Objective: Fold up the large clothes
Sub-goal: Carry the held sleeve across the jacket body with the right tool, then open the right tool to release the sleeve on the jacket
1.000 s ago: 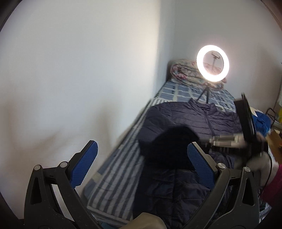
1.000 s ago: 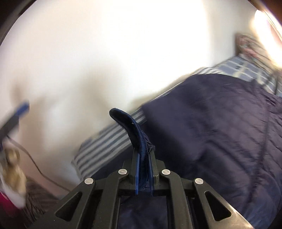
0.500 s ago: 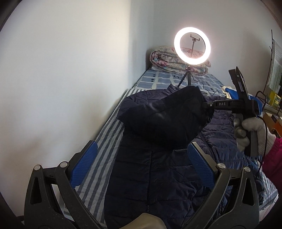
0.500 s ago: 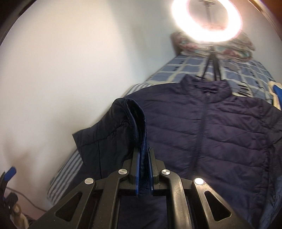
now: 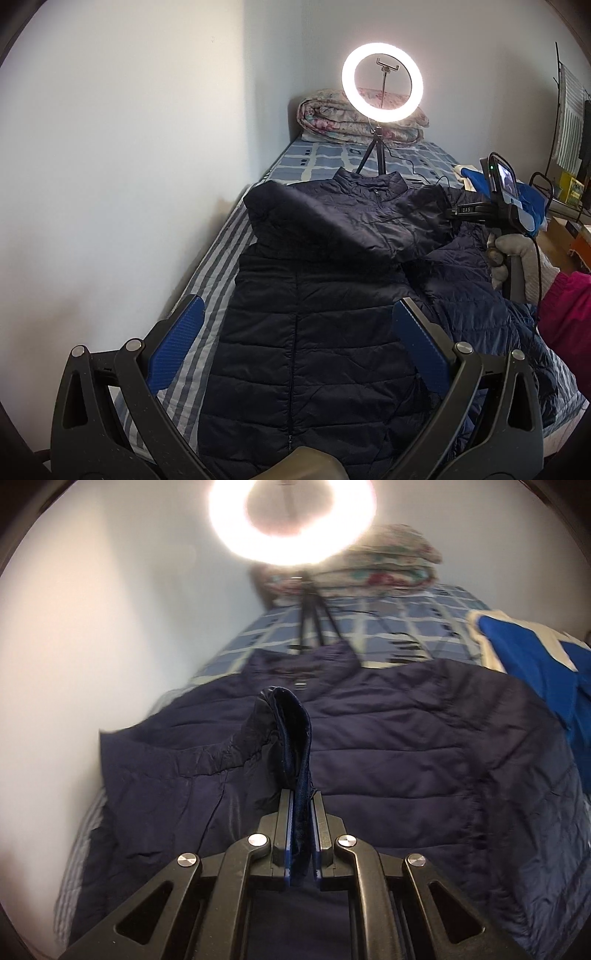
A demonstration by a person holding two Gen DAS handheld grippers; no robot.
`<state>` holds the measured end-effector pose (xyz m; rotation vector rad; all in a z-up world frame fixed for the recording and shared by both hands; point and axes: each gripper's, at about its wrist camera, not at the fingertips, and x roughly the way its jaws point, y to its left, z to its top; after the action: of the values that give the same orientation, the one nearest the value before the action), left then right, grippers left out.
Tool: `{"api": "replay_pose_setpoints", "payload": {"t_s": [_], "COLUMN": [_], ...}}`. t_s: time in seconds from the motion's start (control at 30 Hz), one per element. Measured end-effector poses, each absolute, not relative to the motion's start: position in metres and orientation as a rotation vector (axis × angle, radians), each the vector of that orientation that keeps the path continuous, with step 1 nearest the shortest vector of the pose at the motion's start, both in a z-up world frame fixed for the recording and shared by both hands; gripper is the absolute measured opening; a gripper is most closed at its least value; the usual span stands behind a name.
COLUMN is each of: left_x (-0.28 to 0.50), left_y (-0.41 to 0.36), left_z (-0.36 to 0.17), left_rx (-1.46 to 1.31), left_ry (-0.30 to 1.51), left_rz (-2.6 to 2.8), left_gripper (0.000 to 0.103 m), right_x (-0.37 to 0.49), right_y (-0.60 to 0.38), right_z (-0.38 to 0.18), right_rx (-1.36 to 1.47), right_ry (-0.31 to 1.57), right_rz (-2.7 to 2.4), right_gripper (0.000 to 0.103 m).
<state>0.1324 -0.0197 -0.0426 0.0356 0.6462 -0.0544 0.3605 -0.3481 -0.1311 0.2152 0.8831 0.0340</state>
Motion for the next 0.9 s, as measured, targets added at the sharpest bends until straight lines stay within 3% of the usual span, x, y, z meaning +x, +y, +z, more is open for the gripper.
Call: {"api": "replay_pose_setpoints", "payload": {"t_s": [0.63, 0.7, 0.77, 0.9], "left_x": [0.135, 0.134, 0.133, 0.127], "left_y": [-0.035, -0.036, -0.038, -0.041], "left_z": [-0.045, -0.043, -0.042, -0.037], "left_rx": [0.05, 0.052, 0.052, 0.057], "left_ry": [0.651, 0.647, 0.642, 0.616], "left_rz": [-0.086, -0.087, -0.088, -0.087], "left_gripper": [0.103, 0.103, 0.103, 0.103], "right_x": [0.392, 0.39, 0.384, 0.366], "right_y": [-0.39, -0.389, -0.388, -0.388], "right_z": [-0.188, -0.187, -0.181, -0.157], "right_rx": [0.203, 0.194, 0.177, 0.174], "right_ry": [1.014, 1.015, 1.0, 0.953], "right_rz": [-0.143, -0.148, -0.162, -0.152], "right_gripper": [0.006, 0.009, 0.027, 0.031]}}
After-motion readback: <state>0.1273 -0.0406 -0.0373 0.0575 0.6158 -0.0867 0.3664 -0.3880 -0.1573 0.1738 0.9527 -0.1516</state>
